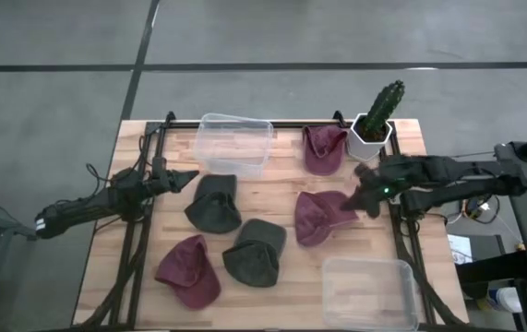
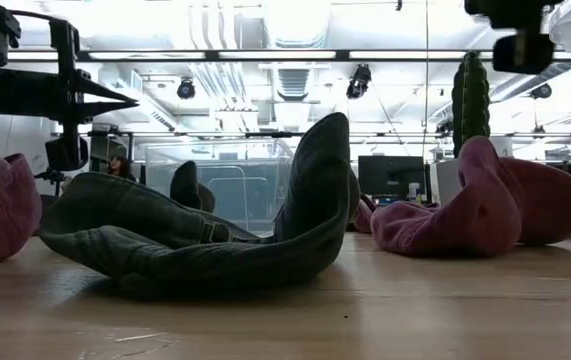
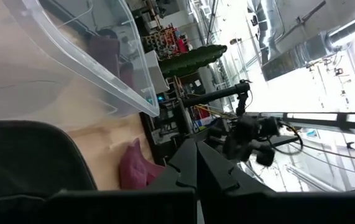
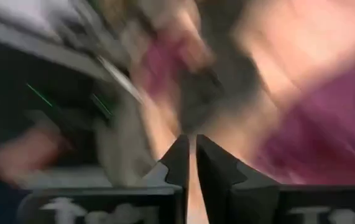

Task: Pick and place caps into container
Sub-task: Put the middle red cap into the top transparent container

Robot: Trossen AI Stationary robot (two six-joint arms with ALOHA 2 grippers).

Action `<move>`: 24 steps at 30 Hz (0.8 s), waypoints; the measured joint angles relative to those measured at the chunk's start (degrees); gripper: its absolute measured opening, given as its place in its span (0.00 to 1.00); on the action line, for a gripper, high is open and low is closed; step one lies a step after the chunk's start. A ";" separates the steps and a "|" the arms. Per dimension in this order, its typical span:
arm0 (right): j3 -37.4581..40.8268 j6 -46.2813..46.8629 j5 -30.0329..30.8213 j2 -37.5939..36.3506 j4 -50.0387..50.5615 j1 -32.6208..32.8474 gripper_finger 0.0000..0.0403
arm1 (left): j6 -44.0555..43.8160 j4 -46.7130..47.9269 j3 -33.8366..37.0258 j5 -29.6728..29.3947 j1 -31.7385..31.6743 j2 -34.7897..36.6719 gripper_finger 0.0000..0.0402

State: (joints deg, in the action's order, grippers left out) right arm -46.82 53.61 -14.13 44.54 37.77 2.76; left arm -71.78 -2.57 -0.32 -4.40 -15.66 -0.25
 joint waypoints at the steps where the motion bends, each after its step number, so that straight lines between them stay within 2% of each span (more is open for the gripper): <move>1: -2.78 -2.95 -1.88 3.16 6.42 0.00 0.11 | -0.62 0.00 -0.02 0.02 0.00 0.00 0.00; 5: -12.03 -17.68 -5.01 14.57 21.57 0.00 0.24 | -1.97 0.00 -0.02 0.09 0.00 0.00 0.00; 11: -21.61 -35.26 1.14 28.71 34.16 0.48 0.39 | -2.33 0.02 -0.02 0.24 0.00 0.00 0.00; 17: -22.26 -43.58 0.36 35.63 35.06 2.18 0.47 | -3.27 0.02 -0.02 0.20 0.00 0.00 0.00; 24: -17.01 -44.98 0.17 36.59 33.12 3.54 0.48 | -3.27 0.02 -0.02 -0.07 0.00 0.00 0.00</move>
State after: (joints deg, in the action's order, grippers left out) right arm -63.83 8.63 -13.96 81.12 70.89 6.31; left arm -75.05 -2.55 -0.34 -4.47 -15.66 -0.25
